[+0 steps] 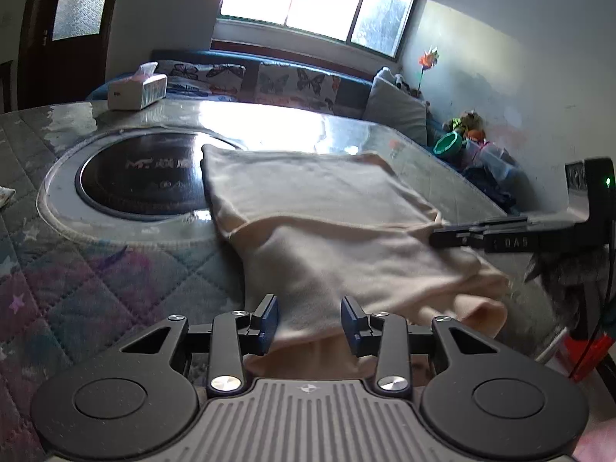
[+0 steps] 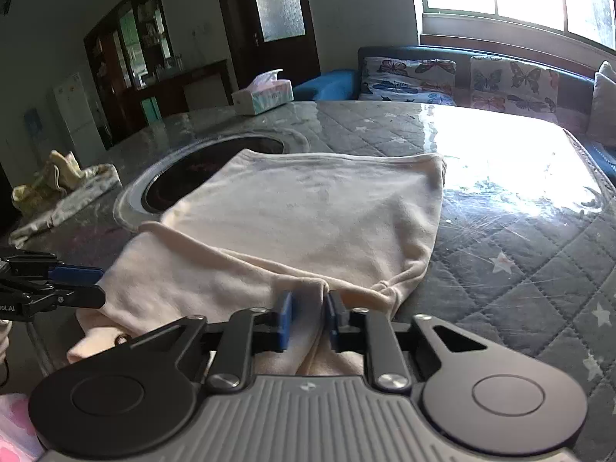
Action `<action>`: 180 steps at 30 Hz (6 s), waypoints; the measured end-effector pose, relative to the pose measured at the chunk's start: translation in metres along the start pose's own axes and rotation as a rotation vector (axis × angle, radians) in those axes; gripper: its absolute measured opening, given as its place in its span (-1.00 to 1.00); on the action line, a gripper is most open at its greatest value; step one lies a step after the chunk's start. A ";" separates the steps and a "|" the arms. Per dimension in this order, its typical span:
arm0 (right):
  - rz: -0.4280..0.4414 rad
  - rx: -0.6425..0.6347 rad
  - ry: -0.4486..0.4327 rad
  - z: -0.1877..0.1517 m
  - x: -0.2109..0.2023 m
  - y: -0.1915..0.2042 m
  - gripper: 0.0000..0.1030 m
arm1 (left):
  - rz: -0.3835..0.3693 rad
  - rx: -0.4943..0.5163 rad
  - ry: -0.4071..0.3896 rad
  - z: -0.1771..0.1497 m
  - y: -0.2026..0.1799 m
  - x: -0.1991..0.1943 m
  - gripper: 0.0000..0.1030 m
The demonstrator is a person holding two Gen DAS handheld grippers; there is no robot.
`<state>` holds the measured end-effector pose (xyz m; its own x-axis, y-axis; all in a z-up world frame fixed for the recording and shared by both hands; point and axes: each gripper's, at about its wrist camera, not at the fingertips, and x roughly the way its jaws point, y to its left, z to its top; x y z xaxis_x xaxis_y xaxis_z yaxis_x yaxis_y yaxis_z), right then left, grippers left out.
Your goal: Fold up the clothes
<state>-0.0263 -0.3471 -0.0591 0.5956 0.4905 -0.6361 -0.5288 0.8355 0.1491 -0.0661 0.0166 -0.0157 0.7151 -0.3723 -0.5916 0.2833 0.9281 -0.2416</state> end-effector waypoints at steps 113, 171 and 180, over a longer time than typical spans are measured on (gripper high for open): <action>0.013 -0.132 -0.031 0.002 0.002 0.018 -0.44 | -0.002 0.103 -0.076 0.040 0.015 0.044 -0.52; 0.039 -0.512 -0.026 -0.052 -0.062 0.058 0.18 | -0.157 0.498 -0.136 0.013 -0.059 0.001 -0.83; 0.142 -0.467 0.005 -0.031 -0.027 0.049 -0.41 | -0.174 0.443 -0.095 0.031 -0.048 0.025 -0.83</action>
<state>-0.0868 -0.3269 -0.0578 0.4955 0.5894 -0.6380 -0.8202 0.5593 -0.1202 -0.0421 -0.0369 0.0052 0.6823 -0.5389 -0.4941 0.6338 0.7728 0.0324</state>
